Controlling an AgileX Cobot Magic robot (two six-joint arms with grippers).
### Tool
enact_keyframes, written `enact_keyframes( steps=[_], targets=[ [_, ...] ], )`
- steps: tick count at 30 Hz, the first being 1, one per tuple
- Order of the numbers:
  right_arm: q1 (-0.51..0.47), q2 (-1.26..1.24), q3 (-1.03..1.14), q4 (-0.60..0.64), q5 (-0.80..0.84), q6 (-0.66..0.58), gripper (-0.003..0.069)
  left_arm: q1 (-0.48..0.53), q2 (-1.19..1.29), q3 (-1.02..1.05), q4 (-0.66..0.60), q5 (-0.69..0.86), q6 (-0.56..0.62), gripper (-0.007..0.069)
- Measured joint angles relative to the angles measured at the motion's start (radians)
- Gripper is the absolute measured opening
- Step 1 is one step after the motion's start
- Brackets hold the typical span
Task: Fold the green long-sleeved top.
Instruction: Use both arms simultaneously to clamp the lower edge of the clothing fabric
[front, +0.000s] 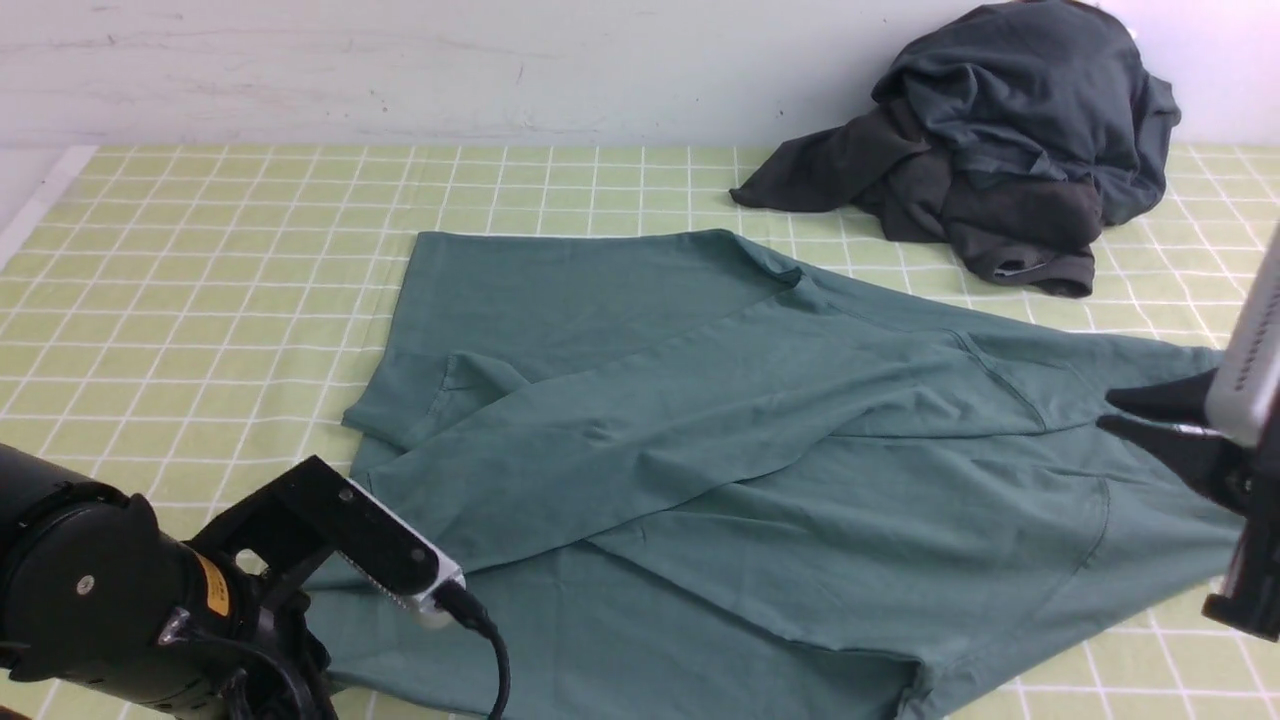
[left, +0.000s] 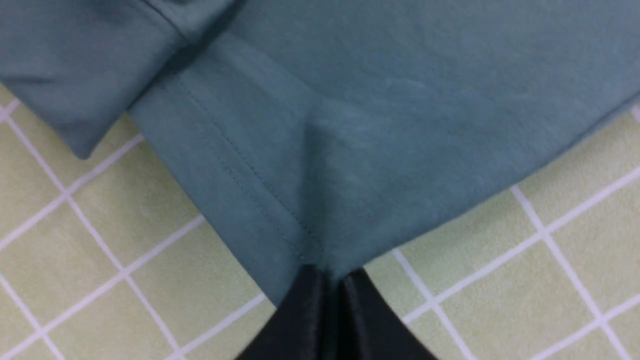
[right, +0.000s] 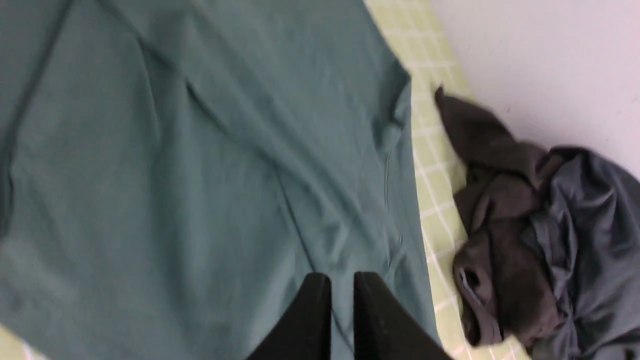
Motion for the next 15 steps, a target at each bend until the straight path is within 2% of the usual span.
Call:
enact_keyframes(
  steps=[1, 3, 4, 6, 9, 15],
  targets=[
    [0.0, 0.04, 0.0, -0.112, -0.013, 0.035, 0.0115, 0.0, 0.0, 0.0, 0.0, -0.01, -0.02, 0.0009],
    [0.0, 0.085, 0.0, -0.221, -0.02, 0.091, 0.0151, 0.0, 0.0, 0.0, 0.0, -0.02, -0.03, 0.0009],
    [0.0, 0.158, 0.0, -0.367, -0.022, 0.158, 0.0192, 0.0, 0.0, 0.0, 0.0, -0.022, -0.041, 0.0009],
    [0.0, 0.238, 0.0, -0.509, -0.025, 0.237, 0.0233, 0.0, 0.0, 0.0, 0.0, -0.022, -0.044, 0.0009],
    [0.0, 0.334, -0.001, -0.658, -0.035, 0.321, 0.026, 0.0, 0.0, 0.0, -0.001, -0.022, -0.044, 0.0009],
    [0.0, 0.479, -0.008, -0.815, -0.077, 0.417, 0.0266, 0.0, 0.0, 0.0, -0.005, -0.024, -0.046, 0.0009]
  ],
)
